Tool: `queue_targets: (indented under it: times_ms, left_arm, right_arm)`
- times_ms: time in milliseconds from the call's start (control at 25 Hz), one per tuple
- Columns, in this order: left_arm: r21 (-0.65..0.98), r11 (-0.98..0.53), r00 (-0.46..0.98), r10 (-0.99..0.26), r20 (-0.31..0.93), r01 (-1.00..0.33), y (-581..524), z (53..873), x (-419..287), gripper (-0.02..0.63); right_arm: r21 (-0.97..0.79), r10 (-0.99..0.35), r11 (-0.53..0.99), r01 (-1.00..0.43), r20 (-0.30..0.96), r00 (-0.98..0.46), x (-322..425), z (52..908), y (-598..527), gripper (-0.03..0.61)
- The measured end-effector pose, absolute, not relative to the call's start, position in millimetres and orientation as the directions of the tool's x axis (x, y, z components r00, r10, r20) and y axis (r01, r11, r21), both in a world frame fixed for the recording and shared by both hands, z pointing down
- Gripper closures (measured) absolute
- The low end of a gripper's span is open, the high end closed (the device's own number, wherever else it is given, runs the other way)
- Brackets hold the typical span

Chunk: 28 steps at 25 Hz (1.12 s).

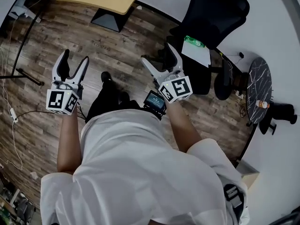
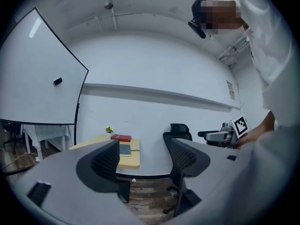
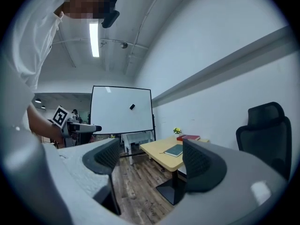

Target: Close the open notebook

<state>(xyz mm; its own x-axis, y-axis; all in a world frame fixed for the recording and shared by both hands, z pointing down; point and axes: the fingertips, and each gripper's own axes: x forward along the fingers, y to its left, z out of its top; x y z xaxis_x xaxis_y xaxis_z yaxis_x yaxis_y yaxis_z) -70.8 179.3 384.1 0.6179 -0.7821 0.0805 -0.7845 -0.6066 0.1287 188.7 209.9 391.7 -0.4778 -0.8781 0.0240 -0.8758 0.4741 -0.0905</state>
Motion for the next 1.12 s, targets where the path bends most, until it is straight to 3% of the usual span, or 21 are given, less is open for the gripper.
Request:
queue_targets:
  times_ms: [240, 760, 880, 1120]
  left_arm:
    - [0.168, -0.586, 0.603, -0.794, 0.077, -0.793, 204.0, 380.8, -85.9, 0.270]
    - [0.071, -0.645, 0.647, -0.763, 0.005, -0.761, 191.4, 344.5, -126.8, 0.270]
    - [0.077, -0.639, 0.642, -0.767, 0.011, -0.765, 188.6, 345.3, -146.0, 0.270]
    - [0.073, -0.649, 0.652, -0.758, 0.024, -0.757, 187.9, 349.2, -162.3, 0.270]
  right_arm:
    - [-0.097, -0.881, 0.470, -0.877, 0.013, -0.473, 185.0, 390.8, 234.4, 0.153]
    - [-0.088, -0.872, 0.487, -0.869, 0.019, -0.490, 125.4, 377.2, 223.0, 0.158]
    - [-0.128, -0.857, 0.510, -0.851, 0.012, -0.515, 103.1, 374.8, 214.3, 0.208]
    - [-0.086, -0.845, 0.531, -0.843, 0.026, -0.534, 80.3, 373.5, 205.2, 0.209]
